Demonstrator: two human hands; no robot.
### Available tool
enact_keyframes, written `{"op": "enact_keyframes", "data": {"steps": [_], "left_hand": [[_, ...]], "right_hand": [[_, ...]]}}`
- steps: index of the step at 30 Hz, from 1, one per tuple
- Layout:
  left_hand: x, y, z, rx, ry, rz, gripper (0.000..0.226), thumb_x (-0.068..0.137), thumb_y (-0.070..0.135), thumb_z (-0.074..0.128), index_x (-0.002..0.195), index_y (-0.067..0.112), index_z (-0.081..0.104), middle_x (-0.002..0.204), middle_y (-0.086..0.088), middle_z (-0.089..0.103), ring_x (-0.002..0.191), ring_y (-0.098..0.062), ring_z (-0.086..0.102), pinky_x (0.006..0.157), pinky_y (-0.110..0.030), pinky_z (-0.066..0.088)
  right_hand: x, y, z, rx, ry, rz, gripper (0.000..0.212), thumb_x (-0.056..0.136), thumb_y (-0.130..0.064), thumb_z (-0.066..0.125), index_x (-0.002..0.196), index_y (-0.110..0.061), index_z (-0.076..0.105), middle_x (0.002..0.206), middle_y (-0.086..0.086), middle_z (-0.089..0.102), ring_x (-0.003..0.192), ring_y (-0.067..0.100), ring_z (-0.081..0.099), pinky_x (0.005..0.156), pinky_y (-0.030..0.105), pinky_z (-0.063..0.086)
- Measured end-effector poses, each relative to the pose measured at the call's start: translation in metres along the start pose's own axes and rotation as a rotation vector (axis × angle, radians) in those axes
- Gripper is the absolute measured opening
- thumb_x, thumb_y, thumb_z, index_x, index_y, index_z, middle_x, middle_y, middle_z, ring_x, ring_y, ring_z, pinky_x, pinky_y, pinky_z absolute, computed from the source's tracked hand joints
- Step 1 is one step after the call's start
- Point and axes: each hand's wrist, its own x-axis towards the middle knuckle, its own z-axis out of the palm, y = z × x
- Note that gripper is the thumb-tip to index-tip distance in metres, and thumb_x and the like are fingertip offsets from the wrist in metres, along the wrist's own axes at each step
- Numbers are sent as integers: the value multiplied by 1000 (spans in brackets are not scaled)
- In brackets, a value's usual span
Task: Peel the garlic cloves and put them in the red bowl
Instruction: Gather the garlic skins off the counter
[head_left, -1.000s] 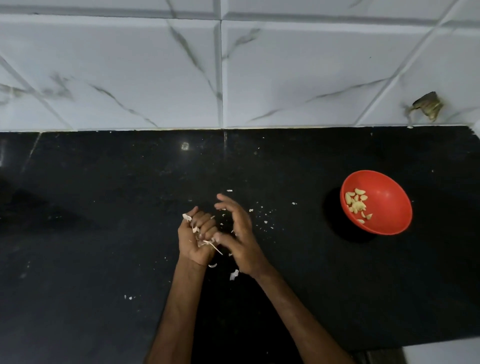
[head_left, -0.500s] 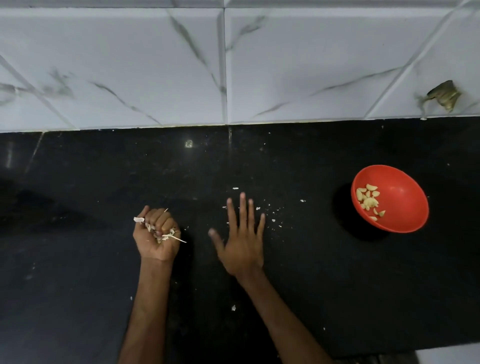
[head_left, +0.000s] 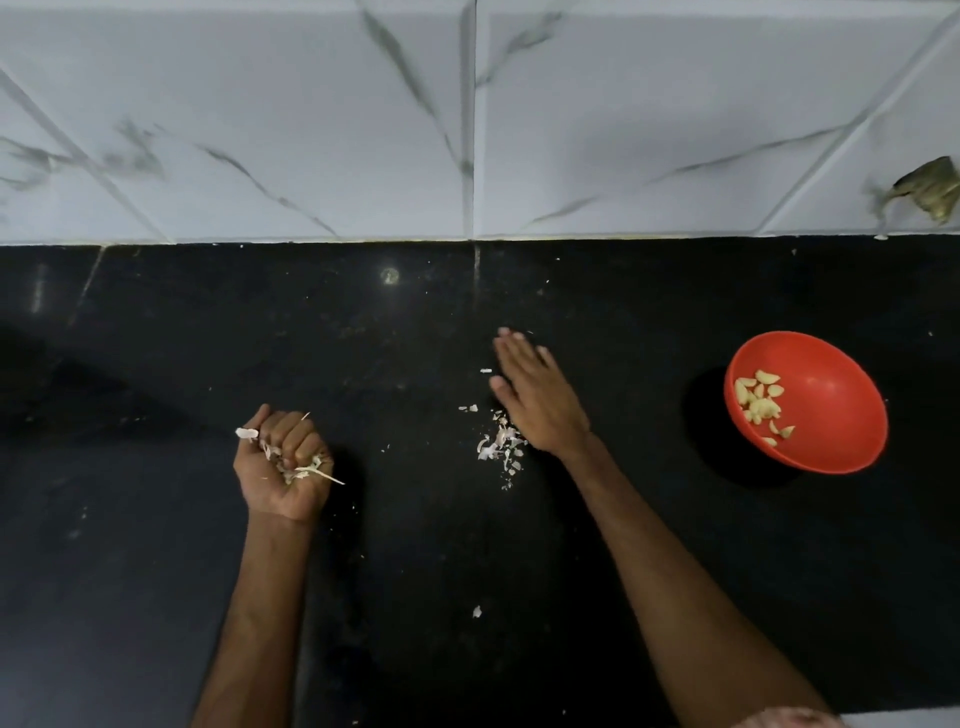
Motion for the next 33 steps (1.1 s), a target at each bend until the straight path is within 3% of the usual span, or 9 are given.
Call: {"op": "enact_keyframes", "data": {"steps": [5, 7, 9, 11, 16, 21, 25, 29, 33], "left_hand": [[-15, 9, -3, 2, 21, 21, 45, 103, 20, 36, 58, 15, 39, 56, -6, 36, 51, -20, 35, 50, -23, 18], [-21, 9, -4, 17, 21, 27, 45, 103, 21, 35, 59, 15, 39, 57, -6, 36, 52, -20, 35, 50, -23, 19], [-27, 12, -5, 13, 15, 36, 45, 103, 21, 34, 59, 15, 39, 57, -7, 36, 53, -21, 35, 50, -23, 19], [-34, 16, -3, 3, 7, 36, 45, 103, 21, 34, 59, 15, 39, 57, -7, 36, 53, -21, 35, 50, -24, 18], [-45, 19, -1, 9, 4, 51, 44, 103, 20, 35, 59, 14, 39, 57, -7, 35, 53, -21, 35, 51, -25, 19], [-48, 18, -1, 49, -20, 47, 44, 103, 21, 35, 60, 15, 40, 58, -6, 36, 52, -21, 35, 53, -34, 30], [-49, 20, 3, 51, -37, 42, 44, 103, 21, 35, 60, 14, 40, 57, -7, 36, 52, -21, 35, 52, -35, 30], [-60, 33, 8, 50, -42, 60, 45, 103, 21, 34, 60, 14, 40, 57, -7, 35, 53, -22, 35, 51, -27, 20], [-65, 38, 7, 65, -21, 85, 44, 103, 21, 35, 59, 14, 40, 57, -7, 35, 52, -22, 35, 51, -26, 19]], "right_hand": [[-27, -45, 17, 201, -272, -428, 57, 109, -36, 31, 160, -11, 24, 169, -1, 14, 155, 9, 6, 128, 38, 8], [-59, -38, 12, 544, -194, -301, 56, 109, -40, 32, 159, -14, 29, 168, -5, 18, 155, 7, 10, 128, 42, 9], [-98, -28, 6, 653, 104, -72, 62, 108, -49, 32, 158, -13, 30, 169, -4, 18, 157, 14, 11, 127, 51, 9], [-146, -33, 12, 441, 260, 41, 78, 102, -61, 35, 160, -10, 22, 171, 3, 10, 158, 25, 6, 126, 55, 3], [-207, -103, 69, -137, 70, -241, 91, 94, -74, 41, 163, -23, 10, 171, 6, 2, 157, 26, 6, 115, 64, 13], [-92, -106, 51, -104, 170, 62, 76, 105, -55, 37, 163, -18, 5, 171, 7, -6, 157, 22, -5, 124, 59, 1], [-51, -75, 22, -5, 221, 43, 65, 105, -47, 32, 161, -14, 23, 170, 1, 9, 157, 16, 4, 126, 52, 9], [-79, -16, 12, 5, 198, 288, 71, 103, -50, 14, 158, -7, 29, 169, 6, 16, 156, 22, 13, 125, 53, 16], [-61, -54, 31, 9, 77, 127, 78, 101, -53, 8, 159, -3, 24, 168, 10, 15, 156, 24, 14, 126, 47, 16]]}}
